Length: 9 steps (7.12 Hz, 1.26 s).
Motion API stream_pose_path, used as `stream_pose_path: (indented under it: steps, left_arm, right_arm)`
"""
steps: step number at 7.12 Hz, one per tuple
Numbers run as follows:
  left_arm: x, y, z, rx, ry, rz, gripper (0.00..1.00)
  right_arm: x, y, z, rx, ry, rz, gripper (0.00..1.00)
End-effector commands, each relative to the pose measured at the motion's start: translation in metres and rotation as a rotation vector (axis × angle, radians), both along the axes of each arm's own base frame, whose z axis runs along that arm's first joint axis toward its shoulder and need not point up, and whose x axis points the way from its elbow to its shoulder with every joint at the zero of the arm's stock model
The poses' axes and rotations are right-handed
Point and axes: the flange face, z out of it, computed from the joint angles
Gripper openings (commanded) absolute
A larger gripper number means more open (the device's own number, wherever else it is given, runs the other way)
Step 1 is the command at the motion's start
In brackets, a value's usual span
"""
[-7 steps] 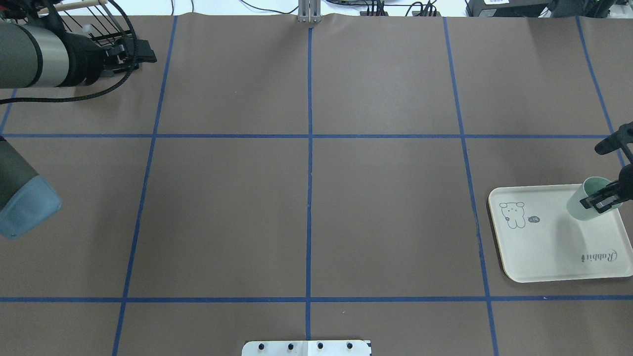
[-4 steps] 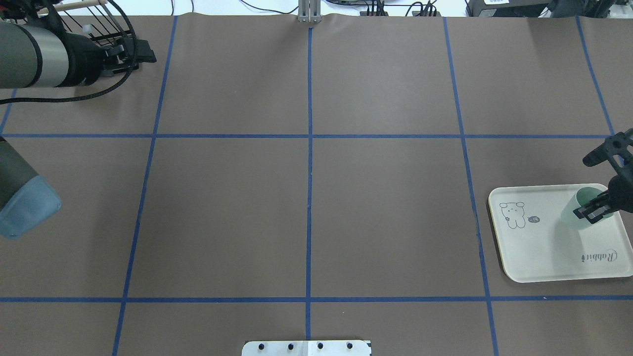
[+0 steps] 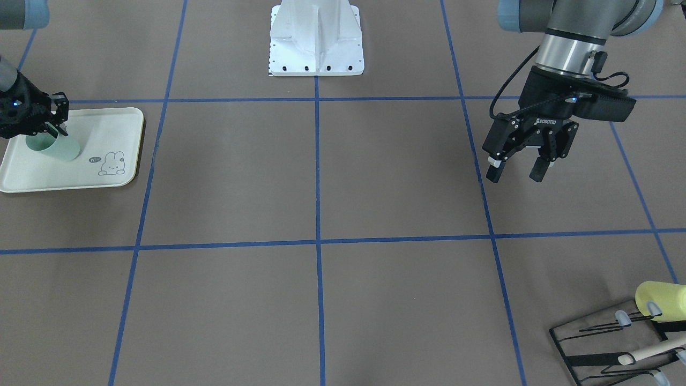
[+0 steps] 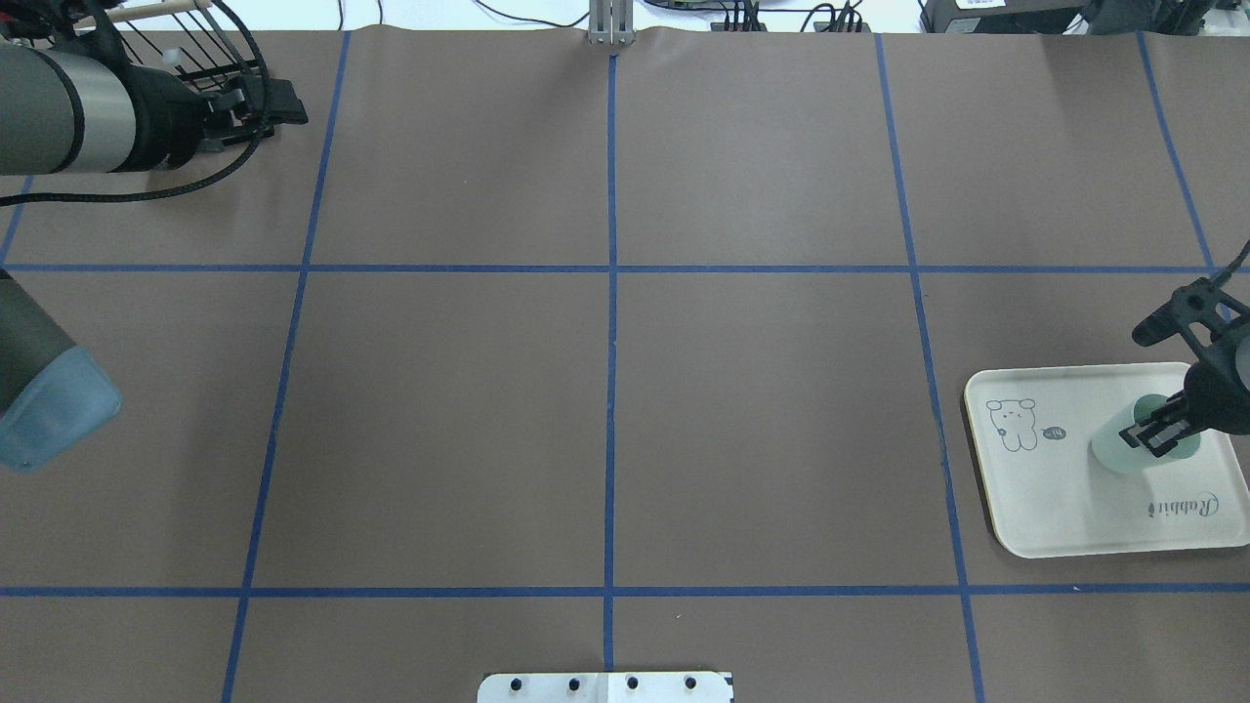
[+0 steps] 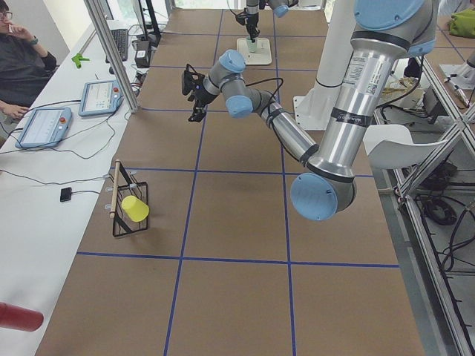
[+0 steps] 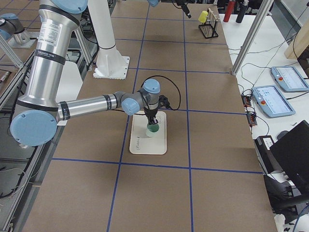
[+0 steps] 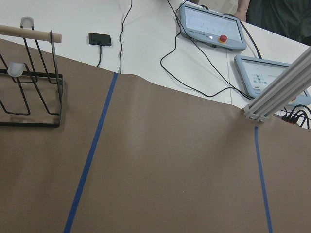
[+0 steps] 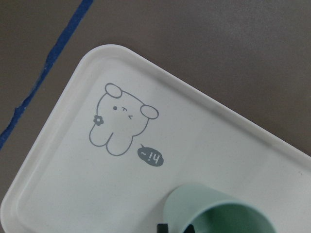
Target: Left arm grabs green cup and hands to right arm on tray
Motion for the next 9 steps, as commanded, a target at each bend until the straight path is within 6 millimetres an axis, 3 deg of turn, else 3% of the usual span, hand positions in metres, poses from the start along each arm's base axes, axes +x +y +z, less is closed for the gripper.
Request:
stream_pose_path:
  steps: [1, 4, 5, 6, 8, 9]
  left_arm:
    - [0.000, 0.000, 0.000, 0.000, 0.000, 0.000, 1.00]
    - [0.000, -0.001, 0.005, 0.002, -0.016, 0.007, 1.00]
    - [-0.006, 0.000, 0.020, 0.026, -0.074, 0.031, 1.00]
    - [-0.024, -0.004, 0.042, 0.063, -0.178, 0.085, 1.00]
    - [-0.073, -0.014, 0.082, 0.073, -0.383, 0.227, 1.00]
    - [-0.103, -0.011, 0.116, 0.076, -0.448, 0.297, 1.00]
  right_arm:
    - [0.001, -0.003, -0.011, 0.007, -0.022, 0.003, 0.98]
    - [0.033, -0.006, -0.057, -0.087, -0.082, 0.029, 0.98]
    - [0.041, -0.012, -0.062, -0.091, -0.080, 0.051, 0.98]
    - [0.048, -0.020, -0.058, -0.097, -0.070, 0.064, 0.98]
    - [0.095, -0.067, -0.069, -0.070, -0.014, 0.058, 0.99]
    - [0.123, -0.103, -0.077, -0.058, 0.010, 0.041, 0.99]
